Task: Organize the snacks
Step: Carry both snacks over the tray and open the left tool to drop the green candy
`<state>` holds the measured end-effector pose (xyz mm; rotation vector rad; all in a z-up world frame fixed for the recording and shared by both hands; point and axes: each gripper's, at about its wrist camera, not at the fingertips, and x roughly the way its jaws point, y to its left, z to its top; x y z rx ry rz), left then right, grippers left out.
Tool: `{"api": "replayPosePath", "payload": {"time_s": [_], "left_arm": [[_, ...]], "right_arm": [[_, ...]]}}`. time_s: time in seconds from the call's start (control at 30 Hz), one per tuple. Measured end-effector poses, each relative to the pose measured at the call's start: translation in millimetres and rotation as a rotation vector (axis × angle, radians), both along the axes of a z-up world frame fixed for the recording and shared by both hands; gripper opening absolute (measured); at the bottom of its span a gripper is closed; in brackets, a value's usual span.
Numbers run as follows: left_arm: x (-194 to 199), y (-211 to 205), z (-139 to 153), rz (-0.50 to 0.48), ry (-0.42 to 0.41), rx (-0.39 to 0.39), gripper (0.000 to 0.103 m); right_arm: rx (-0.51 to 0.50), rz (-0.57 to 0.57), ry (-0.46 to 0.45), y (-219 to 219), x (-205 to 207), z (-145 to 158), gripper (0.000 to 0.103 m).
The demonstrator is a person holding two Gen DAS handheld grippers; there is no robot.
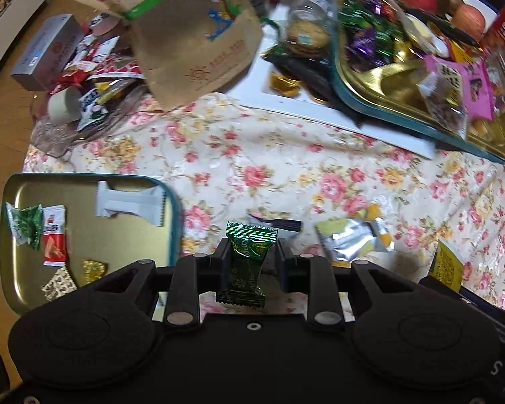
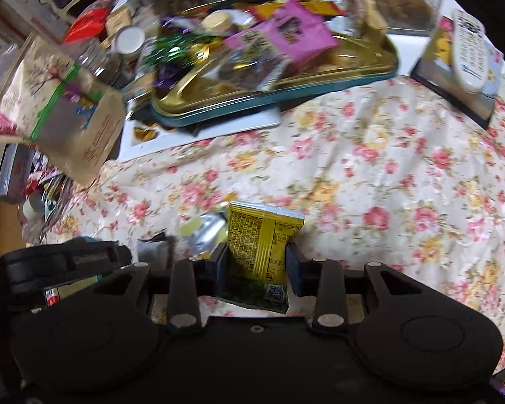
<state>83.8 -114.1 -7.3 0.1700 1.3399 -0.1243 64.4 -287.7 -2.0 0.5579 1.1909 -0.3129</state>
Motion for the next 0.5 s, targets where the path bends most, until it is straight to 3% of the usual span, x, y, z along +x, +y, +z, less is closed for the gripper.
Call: {"api": "replayPosePath", "payload": {"time_s": [0.5], "left_arm": [[20.0, 79.6, 11.3, 0.127, -0.025, 0.010, 0.036]], "right_arm": [[-0.029, 0.110, -0.001, 64.4, 35.4, -7.3, 0.038]]}}
